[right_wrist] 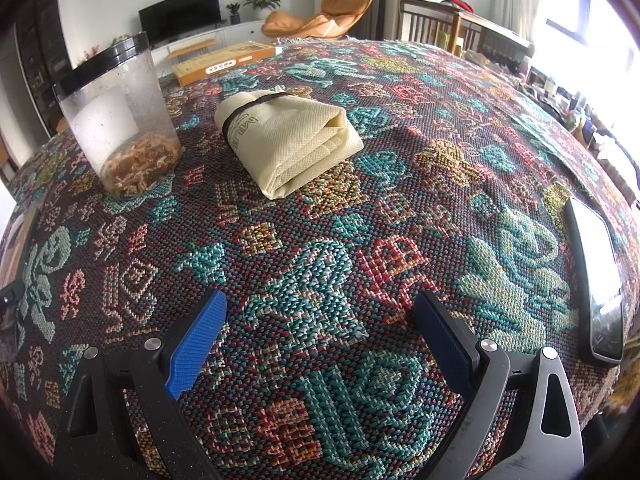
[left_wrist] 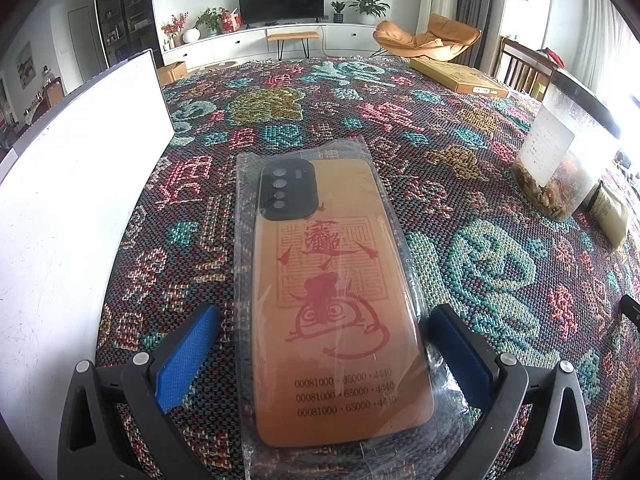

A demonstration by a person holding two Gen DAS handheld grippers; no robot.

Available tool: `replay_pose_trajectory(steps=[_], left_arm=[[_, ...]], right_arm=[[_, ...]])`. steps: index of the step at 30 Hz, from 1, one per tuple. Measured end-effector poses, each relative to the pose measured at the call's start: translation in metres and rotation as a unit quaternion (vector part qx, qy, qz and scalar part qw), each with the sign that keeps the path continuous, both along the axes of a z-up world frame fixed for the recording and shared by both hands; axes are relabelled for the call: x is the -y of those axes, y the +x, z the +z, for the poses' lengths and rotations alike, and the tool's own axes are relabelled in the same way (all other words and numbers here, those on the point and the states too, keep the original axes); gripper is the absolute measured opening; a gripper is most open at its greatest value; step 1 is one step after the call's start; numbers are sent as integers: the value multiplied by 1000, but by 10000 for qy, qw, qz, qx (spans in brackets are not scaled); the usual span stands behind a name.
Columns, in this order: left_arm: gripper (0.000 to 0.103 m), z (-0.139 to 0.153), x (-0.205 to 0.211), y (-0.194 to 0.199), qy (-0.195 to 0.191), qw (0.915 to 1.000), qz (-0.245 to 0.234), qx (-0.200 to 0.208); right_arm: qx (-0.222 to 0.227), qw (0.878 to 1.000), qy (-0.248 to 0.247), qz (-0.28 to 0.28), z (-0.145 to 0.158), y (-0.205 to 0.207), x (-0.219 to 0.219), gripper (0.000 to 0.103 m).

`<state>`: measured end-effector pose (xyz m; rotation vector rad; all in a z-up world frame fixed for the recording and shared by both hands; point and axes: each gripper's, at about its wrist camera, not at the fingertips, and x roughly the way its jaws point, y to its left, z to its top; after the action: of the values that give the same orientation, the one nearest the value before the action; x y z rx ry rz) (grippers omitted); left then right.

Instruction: Organize soft objects

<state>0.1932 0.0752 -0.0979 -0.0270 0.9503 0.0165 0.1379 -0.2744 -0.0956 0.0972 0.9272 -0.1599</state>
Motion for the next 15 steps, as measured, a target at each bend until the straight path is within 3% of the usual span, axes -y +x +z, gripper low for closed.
replay_pose_trajectory(steps=[15], left_arm=[[103, 0, 0, 0, 0, 10000, 1, 0]], right_arm=[[0, 10000, 0, 2, 0, 0, 0, 96]])
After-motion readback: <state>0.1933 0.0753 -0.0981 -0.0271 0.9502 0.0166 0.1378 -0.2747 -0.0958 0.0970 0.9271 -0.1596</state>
